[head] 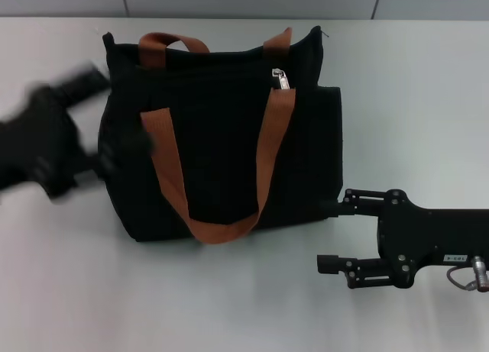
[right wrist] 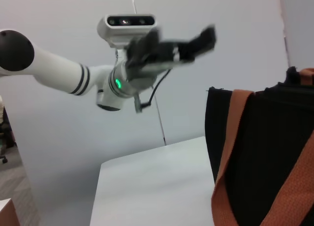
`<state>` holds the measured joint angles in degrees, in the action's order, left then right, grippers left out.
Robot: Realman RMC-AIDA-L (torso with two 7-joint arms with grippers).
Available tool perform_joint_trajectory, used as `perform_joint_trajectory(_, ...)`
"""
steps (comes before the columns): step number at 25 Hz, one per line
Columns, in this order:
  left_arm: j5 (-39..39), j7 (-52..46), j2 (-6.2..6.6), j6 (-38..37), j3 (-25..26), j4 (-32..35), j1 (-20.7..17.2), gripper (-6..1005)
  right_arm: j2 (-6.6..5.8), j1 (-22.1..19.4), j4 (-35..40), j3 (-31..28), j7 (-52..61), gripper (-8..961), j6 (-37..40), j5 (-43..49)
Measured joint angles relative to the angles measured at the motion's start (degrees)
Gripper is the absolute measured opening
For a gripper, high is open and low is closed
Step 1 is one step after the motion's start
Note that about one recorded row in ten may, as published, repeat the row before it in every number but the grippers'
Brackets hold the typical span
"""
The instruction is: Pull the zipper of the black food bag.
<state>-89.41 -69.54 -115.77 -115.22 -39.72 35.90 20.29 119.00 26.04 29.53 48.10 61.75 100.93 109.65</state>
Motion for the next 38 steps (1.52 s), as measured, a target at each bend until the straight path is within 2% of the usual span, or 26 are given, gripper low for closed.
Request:
perform_joint_trajectory(4, 0.00, 1.56, 0.27, 0.00, -12.53, 0.37, -0.43, 805, 0.00, 0.36, -0.99, 0.04, -1.06, 765, -0.07, 0.00)
perform_joint_trajectory(5, 0.03, 2.55, 0.12, 0.00, -13.97, 0.35, -0.67, 805, 0.00, 0.46, -1.15, 0.05, -1.24, 765, -0.11, 0.01)
perform_joint_trajectory(6, -0.26, 6.19, -0.68, 0.09, -16.72, -0.22, -1.67, 805, 0.00, 0.54, -1.34, 0.08, -1.64, 765, -0.14, 0.09)
perform_joint_trajectory(7, -0.26, 6.19, -0.68, 0.09, -16.72, -0.22, -1.67, 804, 0.00, 0.54, -1.34, 0.08, -1.64, 765, -0.14, 0.09)
perform_joint_trajectory(9, -2.15, 11.03, -1.68, 1.13, -17.74, -1.62, -2.61, 804, 0.00, 0.57, -1.91, 0.18, -2.37, 765, -0.15, 0.17)
perform_joint_trajectory(12, -6.23, 16.17, -2.10, 4.93, -17.56, -5.48, -3.03, 803, -0.01, 0.59, -3.51, 0.37, -4.16, 765, -0.20, 0.57)
perform_joint_trajectory(16, -8.63, 19.52, -0.48, 10.66, -17.65, -10.44, -2.82, 803, 0.00, 0.25, -6.49, 0.42, -8.60, 765, -0.47, 1.08)
perform_joint_trajectory(21, -8.76, 20.07, 0.03, 11.96, -18.09, -10.96, -2.87, 802, 0.25, 0.30, -8.42, 0.42, -11.22, 765, -1.90, 1.12)
perform_joint_trajectory(38, -10.24, 18.52, 0.37, 11.66, -17.80, -11.29, -3.10, 802, 0.27, 0.40, -8.87, 0.00, -13.30, 765, -2.24, 0.76)
